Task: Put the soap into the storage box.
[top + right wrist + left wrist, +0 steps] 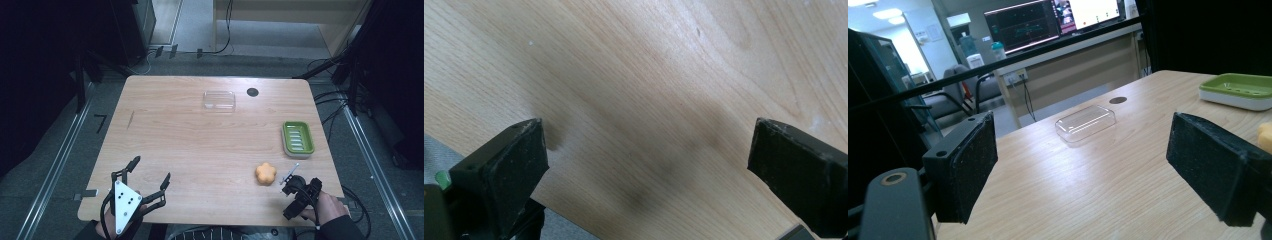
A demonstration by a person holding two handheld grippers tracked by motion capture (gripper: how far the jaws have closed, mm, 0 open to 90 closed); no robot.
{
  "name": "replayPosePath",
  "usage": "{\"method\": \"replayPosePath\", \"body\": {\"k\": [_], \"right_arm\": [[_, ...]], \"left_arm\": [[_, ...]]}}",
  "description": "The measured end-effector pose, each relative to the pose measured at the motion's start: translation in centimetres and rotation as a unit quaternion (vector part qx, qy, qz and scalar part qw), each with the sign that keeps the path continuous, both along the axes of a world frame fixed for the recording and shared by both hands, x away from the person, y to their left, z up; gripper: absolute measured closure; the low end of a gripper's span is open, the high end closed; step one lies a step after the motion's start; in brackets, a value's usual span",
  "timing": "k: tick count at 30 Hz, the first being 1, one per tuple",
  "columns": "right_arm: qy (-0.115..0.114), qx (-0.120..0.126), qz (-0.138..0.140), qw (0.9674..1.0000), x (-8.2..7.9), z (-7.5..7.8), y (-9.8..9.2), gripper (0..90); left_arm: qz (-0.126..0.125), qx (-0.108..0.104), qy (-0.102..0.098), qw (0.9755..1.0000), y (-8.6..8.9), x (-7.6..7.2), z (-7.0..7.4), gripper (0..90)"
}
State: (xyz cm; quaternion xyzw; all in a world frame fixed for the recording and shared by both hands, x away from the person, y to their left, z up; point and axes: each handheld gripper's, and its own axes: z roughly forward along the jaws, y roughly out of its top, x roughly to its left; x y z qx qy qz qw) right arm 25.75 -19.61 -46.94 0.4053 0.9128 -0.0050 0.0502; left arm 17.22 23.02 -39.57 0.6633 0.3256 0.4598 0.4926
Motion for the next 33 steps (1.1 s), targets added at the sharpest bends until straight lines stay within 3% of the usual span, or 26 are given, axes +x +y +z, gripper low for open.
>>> {"method": "replayPosePath", "body": {"k": [10,13,15,20,33], "right_arm": [[-0.011,0.008,0.015,0.9998,0.2,0.1,0.3,1.5],[-0.02,0.01,0.022,0.9995,0.2,0.3,0.5,0.7],[-0.038,0.015,0.034,0.9986,0.6,0.6,0.8,0.0],[-0.033,0.019,0.033,0.9987,1.2,0.6,0.9,0.0],[-0.054,0.023,0.068,0.996,2.1,0.9,1.8,0.0]], "left_arm": [[0.0,0.003,-0.001,1.0,0.0,-0.2,0.0,13.0],[0.003,0.001,0.0,1.0,0.1,-0.2,0.0,12.9],[0.004,0.0,0.0,1.0,0.2,-0.2,0.0,13.0],[0.002,-0.001,0.0,1.0,0.2,-0.2,0.0,13.0],[0.001,0.003,0.001,1.0,0.1,-0.2,0.0,13.0]]}}
